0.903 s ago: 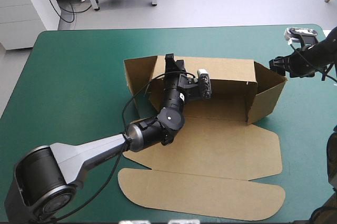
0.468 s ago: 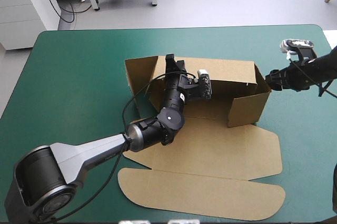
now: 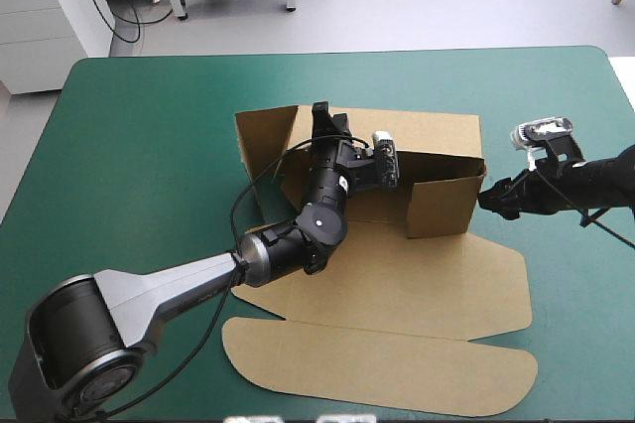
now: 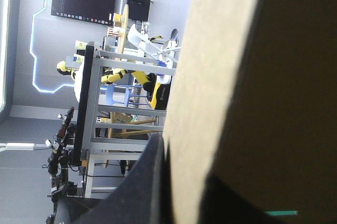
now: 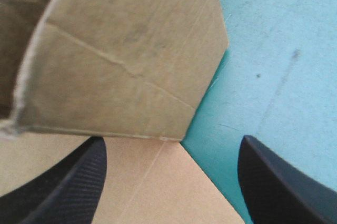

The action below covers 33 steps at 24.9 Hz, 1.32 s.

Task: Fold the box

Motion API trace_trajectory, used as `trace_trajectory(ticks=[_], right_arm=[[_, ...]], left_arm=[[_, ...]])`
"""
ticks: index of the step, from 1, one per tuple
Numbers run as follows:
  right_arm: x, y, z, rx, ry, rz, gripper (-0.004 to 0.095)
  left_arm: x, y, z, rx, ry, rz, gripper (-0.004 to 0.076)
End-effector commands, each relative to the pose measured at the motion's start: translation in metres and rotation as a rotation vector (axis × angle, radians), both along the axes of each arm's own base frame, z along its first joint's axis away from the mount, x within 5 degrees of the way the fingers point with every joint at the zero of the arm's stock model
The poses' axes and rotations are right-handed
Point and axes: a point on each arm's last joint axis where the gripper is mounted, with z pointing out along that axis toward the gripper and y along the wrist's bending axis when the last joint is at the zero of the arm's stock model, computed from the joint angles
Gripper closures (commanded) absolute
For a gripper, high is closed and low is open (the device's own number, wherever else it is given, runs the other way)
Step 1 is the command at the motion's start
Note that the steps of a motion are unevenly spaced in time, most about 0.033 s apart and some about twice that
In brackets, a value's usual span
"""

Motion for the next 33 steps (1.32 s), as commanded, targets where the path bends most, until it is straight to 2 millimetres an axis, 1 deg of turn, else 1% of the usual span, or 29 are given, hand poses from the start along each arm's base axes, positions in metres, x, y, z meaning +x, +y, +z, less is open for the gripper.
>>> trace_trajectory(ticks=[1,6,11,12,13,17,18,20,24,26,30,33], right_arm=[[-0.004,0.004,0.011,0.011,-0.125,0.026,0.0263],[-0.002,0.005,-0.009,0.01,-0.203,0.038,0.0263],[-0.006,0.014,-0.024,0.048,-0.291,0.123,0.0263],[-0.006,0.027,-0.026,0.063,-0.303,0.168,0.0263],[-0.006,0.027,-0.028,0.076,-0.314,0.155,0.0263],[-0.003,0.029,-0.025,0.106,-0.376,0.122,0.0263],[0.0,0.03,-0.023,0.102,-0.397,0.083,0.0263],[0.004,0.032,-0.021,0.097,-0.413,0.048,0.0263],[0.004,0.033,-0.021,0.097,-0.416,0.041,0.0262],[0.005,0.031,-0.021,0.086,-0.42,0.027,0.0262],[0.01,0.023,-0.021,0.075,-0.417,-0.104,0.0263],[0.01,0.022,-0.021,0.073,-0.418,-0.11,0.0263]], left_arm=[[-0.004,0.006,0.026,-0.093,-0.038,0.025,0.0731],[-0.004,0.005,0.026,-0.093,-0.036,0.022,0.0731],[-0.004,0.005,0.026,-0.093,-0.036,0.02,0.0731],[-0.004,0.005,0.026,-0.093,-0.036,0.02,0.0731],[-0.004,0.005,0.026,-0.093,-0.036,0.02,0.0731],[-0.004,0.004,0.026,-0.082,-0.034,0.008,0.0731],[-0.005,0.003,0.025,-0.077,-0.032,-0.003,0.0731],[-0.005,0.003,0.025,-0.078,-0.029,-0.009,0.0731],[-0.005,0.003,0.025,-0.078,-0.03,-0.008,0.0731],[-0.005,0.003,0.025,-0.078,-0.03,-0.008,0.0731],[-0.005,0.003,0.025,-0.078,-0.03,-0.008,0.0731],[-0.005,0.003,0.025,-0.077,-0.03,-0.008,0.0731]])
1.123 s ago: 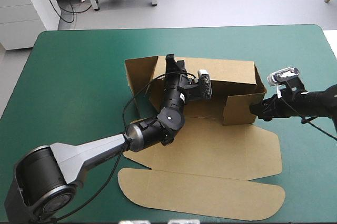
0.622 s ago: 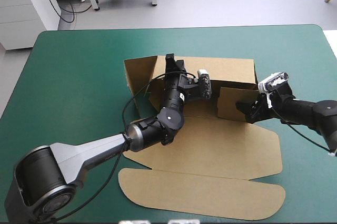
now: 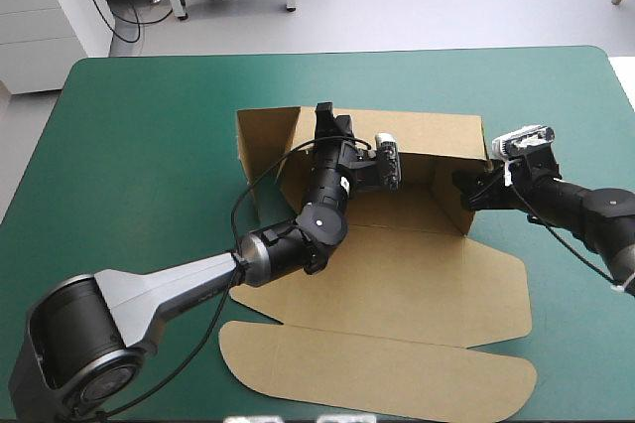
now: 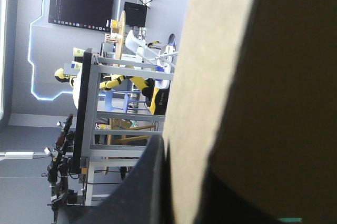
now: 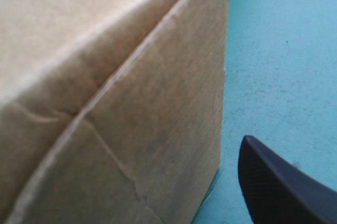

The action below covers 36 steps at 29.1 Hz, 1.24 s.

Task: Fold the box

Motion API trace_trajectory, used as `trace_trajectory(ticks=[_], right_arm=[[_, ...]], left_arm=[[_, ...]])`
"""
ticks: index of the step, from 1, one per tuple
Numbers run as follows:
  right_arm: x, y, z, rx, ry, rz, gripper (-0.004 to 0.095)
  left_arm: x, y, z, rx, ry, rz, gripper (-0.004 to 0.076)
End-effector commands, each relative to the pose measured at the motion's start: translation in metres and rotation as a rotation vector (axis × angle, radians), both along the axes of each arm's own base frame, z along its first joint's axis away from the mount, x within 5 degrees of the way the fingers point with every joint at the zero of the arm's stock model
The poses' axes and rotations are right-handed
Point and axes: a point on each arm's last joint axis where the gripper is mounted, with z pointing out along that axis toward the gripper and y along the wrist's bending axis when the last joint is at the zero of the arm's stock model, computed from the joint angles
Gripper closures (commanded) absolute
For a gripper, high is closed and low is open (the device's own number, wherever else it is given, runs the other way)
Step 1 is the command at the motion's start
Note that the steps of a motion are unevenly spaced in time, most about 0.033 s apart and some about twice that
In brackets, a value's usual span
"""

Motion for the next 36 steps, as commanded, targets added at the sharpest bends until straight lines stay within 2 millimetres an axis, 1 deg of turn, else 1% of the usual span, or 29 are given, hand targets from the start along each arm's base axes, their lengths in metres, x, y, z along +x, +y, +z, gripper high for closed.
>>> trace_trajectory(ticks=[1,11,13,15,16,18,23,24,28,30,36], right_arm=[[0.001,-0.003,0.018,0.031,-0.064,-0.054,0.0263],[0.001,-0.002,0.018,0.034,-0.062,-0.047,0.0263],[0.0,-0.002,0.018,0.07,-0.044,-0.066,0.0264],[0.0,-0.001,0.018,0.11,-0.019,-0.081,0.0296],[-0.001,0.0,0.017,0.112,-0.013,-0.072,0.0325],[-0.003,0.002,0.016,0.104,-0.001,-0.033,0.0443],[-0.007,0.008,0.016,0.051,-0.022,0.091,0.0875],[-0.007,0.009,0.016,0.053,-0.024,0.096,0.0929],[-0.005,0.01,0.016,0.028,-0.036,0.076,0.0912],[-0.003,0.014,0.016,-0.004,-0.054,0.077,0.0912],[0.0,0.038,0.016,-0.08,-0.095,0.085,0.0912]], left_arm=[[-0.004,0.005,0.026,-0.094,-0.034,0.019,0.0731],[-0.004,0.005,0.026,-0.094,-0.034,0.019,0.0731],[-0.004,0.005,0.026,-0.094,-0.034,0.019,0.0731],[-0.004,0.005,0.026,-0.094,-0.034,0.019,0.0731],[-0.004,0.005,0.026,-0.094,-0.034,0.019,0.0731],[-0.004,0.005,0.026,-0.094,-0.034,0.019,0.0731],[-0.004,0.004,0.026,-0.093,-0.029,0.007,0.0731],[-0.005,0.003,0.025,-0.092,-0.027,0.001,0.0731],[-0.005,0.003,0.025,-0.092,-0.025,-0.005,0.0731],[-0.005,0.003,0.025,-0.092,-0.025,-0.005,0.0731],[-0.005,0.003,0.025,-0.096,-0.019,-0.002,0.0731]])
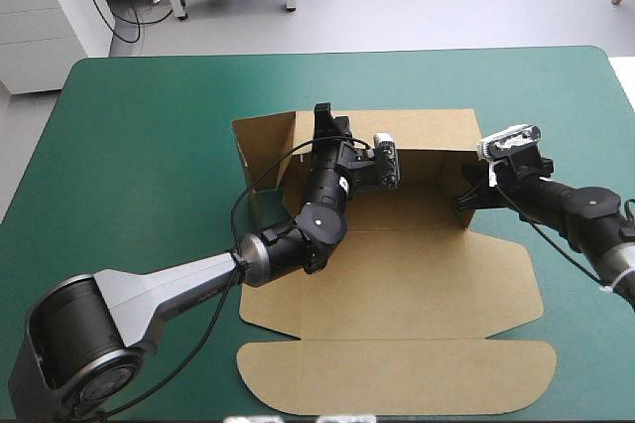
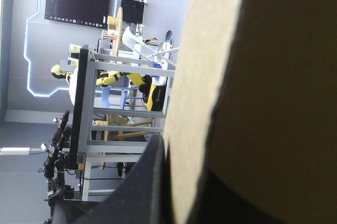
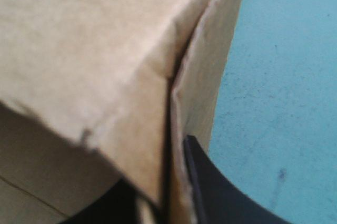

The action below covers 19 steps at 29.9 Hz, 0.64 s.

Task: Fold the box

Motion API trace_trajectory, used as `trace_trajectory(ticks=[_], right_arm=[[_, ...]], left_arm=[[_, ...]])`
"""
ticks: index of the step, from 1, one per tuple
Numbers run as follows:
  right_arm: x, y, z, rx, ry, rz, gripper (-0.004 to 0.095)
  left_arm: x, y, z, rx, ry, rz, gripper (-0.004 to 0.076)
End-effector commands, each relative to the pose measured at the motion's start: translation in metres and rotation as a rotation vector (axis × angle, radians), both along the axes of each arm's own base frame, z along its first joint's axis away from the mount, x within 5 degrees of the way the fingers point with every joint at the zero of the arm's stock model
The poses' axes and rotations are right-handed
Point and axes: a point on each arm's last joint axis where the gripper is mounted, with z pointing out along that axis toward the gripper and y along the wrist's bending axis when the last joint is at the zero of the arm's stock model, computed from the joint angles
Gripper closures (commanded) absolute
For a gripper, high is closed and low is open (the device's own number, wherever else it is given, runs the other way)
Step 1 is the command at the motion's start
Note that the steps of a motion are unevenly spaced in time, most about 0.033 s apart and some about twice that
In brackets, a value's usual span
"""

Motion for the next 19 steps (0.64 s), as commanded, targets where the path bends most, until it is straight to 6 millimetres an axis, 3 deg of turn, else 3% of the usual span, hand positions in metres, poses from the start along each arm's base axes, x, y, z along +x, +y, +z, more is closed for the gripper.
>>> trace_trajectory(ticks=[1,8,19], right_arm=[[-0.004,0.022,0.016,-0.002,-0.062,0.086,0.0912],[-0.005,0.04,0.016,-0.051,-0.082,0.11,0.0912],[-0.006,0.045,0.016,0.001,-0.059,0.084,0.0912]], left_arm=[[-0.005,0.003,0.026,-0.095,-0.03,-0.002,0.0731],[-0.005,0.003,0.027,-0.084,-0.045,-0.01,0.0731],[-0.005,0.0,0.026,-0.085,-0.035,-0.035,0.0727]])
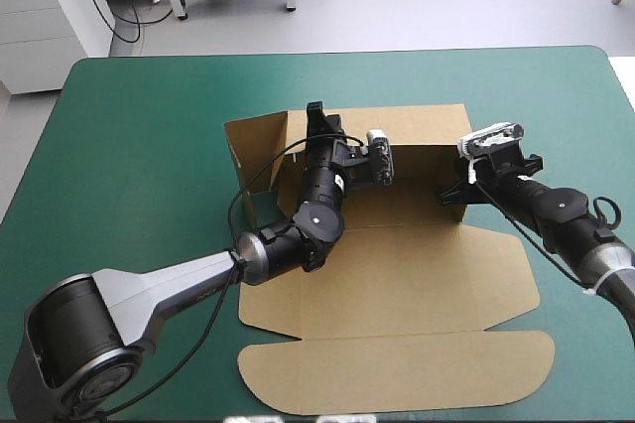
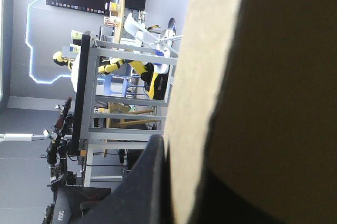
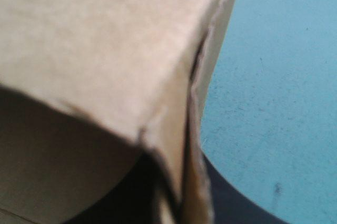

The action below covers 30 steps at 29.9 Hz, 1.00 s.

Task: Fold the box

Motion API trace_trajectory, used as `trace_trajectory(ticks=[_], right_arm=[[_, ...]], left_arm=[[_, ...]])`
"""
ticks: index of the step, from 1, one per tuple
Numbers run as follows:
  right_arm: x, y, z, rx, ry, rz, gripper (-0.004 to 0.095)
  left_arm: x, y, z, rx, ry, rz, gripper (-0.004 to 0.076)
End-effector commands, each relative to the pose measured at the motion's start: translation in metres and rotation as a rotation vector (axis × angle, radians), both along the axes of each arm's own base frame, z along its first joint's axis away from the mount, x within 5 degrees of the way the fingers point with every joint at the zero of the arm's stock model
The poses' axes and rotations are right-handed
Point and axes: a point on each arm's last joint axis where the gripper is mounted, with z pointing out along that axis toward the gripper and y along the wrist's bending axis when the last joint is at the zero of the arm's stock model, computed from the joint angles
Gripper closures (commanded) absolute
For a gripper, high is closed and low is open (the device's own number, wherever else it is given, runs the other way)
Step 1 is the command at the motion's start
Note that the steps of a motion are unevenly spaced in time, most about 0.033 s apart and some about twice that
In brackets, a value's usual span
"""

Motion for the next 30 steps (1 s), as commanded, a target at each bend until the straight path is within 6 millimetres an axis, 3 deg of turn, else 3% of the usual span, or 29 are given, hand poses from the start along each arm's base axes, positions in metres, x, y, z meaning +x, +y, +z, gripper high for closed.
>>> trace_trajectory(ticks=[1,4,9,11,15,22,26,30], right_arm=[[-0.009,0.019,0.014,0.055,0.0,0.146,0.0912],[-0.009,0.019,0.015,0.065,0.01,0.13,0.0912],[-0.006,0.017,0.023,0.037,0.024,0.115,0.0912],[-0.003,0.016,0.029,0.037,0.026,0.104,0.0912],[0.001,0.016,0.044,0.043,0.029,0.088,0.0912],[0.013,0.016,0.055,0.013,0.137,0.068,0.0912],[0.019,0.019,0.066,0.037,0.186,0.072,0.0912],[0.022,0.021,0.084,0.062,0.225,0.074,0.0912]], left_arm=[[-0.008,-0.005,0.026,-0.085,-0.033,-0.081,0.0718],[-0.008,-0.006,0.026,-0.085,-0.032,-0.084,0.0638],[-0.008,-0.006,0.026,-0.078,-0.032,-0.091,0.0393],[-0.009,-0.007,0.025,-0.056,-0.034,-0.106,0.0342],[-0.016,-0.013,0.027,-0.056,-0.03,-0.144,0.0366],[-0.065,-0.036,0.043,-0.047,-0.09,-0.215,0.0472],[-0.099,-0.038,0.064,-0.086,-0.151,-0.199,0.0516],[-0.128,-0.027,0.097,-0.174,-0.191,-0.236,0.0566]])
